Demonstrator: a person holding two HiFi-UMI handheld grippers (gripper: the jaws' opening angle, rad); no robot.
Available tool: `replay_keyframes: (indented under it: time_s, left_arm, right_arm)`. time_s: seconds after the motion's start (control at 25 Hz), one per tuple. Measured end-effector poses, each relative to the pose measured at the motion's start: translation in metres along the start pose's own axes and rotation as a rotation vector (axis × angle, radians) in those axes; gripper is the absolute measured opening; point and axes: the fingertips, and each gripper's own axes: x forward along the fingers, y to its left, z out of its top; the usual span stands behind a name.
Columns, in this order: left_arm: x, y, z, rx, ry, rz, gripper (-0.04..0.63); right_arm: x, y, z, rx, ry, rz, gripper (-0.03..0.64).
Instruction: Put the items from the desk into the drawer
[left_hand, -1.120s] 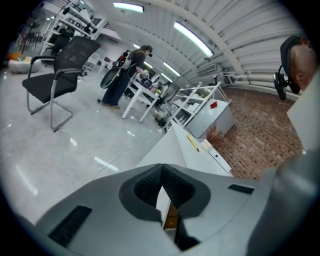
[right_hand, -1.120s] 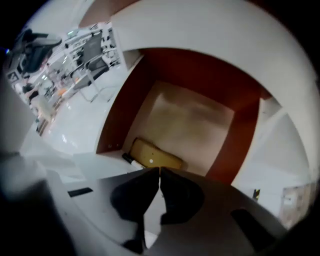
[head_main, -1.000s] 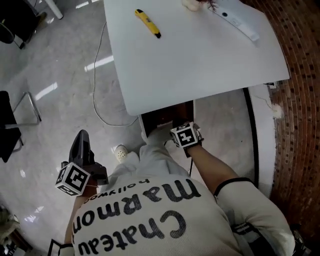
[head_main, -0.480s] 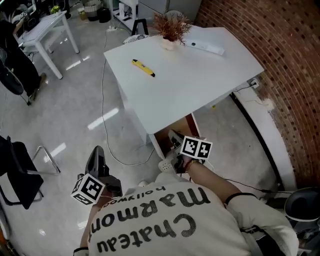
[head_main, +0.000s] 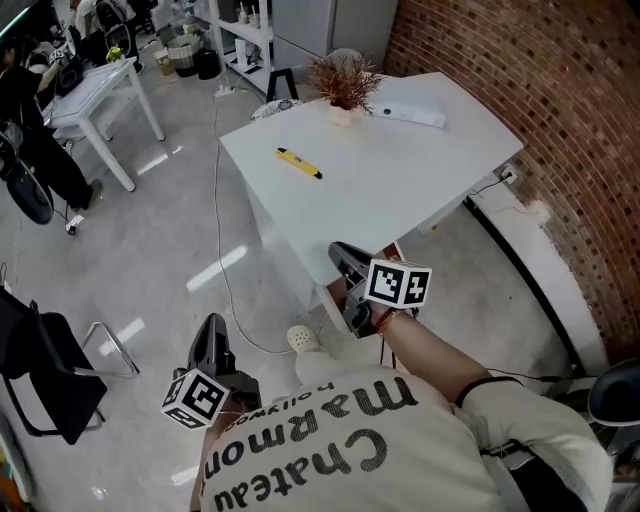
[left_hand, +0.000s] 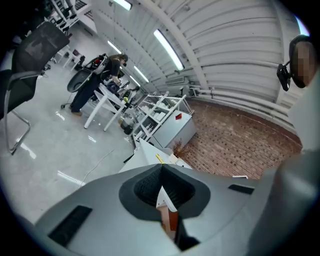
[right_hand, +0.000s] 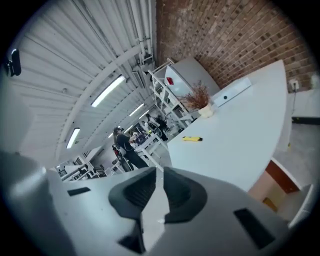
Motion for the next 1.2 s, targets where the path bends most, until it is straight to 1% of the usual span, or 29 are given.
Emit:
replay_keyframes:
  time_s: [0.08, 0.24, 0.44, 0.56, 0.64, 0.8, 0.88, 1.04, 1.2]
  left_arm:
    - [0.001, 0.005, 0.003, -0.005, -0.012, 0.005, 0.002]
    - [0.015, 0.021, 0.019, 0.001, -0.03, 0.026, 0.0]
    - [0.049, 0.038, 0.045, -0.005, -0.03, 0.06, 0.002]
    - [0.072, 0.047, 0.058, -0.016, -0.043, 0.069, 0.002]
    - [0.086, 0.049, 0.065, -0.015, -0.044, 0.085, 0.002]
    - [0.115, 0.054, 0.079, -0.015, -0.034, 0.116, 0.002]
    - [0.128, 0.059, 0.084, -0.004, -0.03, 0.119, 0.002]
    - [0.151, 0.064, 0.09, 0.012, -0.01, 0.14, 0.002]
    - [0.166, 0.073, 0.093, 0.007, -0.001, 0.164, 0.002]
  right_arm:
    - [0.01, -0.006, 0.005, -0.024, 0.01, -0.015, 0.079]
    - [0.041, -0.026, 0.019, -0.082, 0.029, -0.072, 0.133]
    - [0.092, -0.055, 0.052, -0.117, 0.04, -0.137, 0.174]
    - [0.121, -0.072, 0.074, -0.137, 0.043, -0.168, 0.181]
    - [0.138, -0.083, 0.087, -0.138, 0.045, -0.183, 0.183]
    - [0.172, -0.101, 0.111, -0.146, 0.046, -0.198, 0.208]
    - [0.189, -0.11, 0.116, -0.168, 0.068, -0.204, 0.225]
    - [0.223, -0.123, 0.122, -0.271, 0.138, -0.218, 0.232]
    - [0.255, -0.134, 0.12, -0.428, 0.247, -0.224, 0.243]
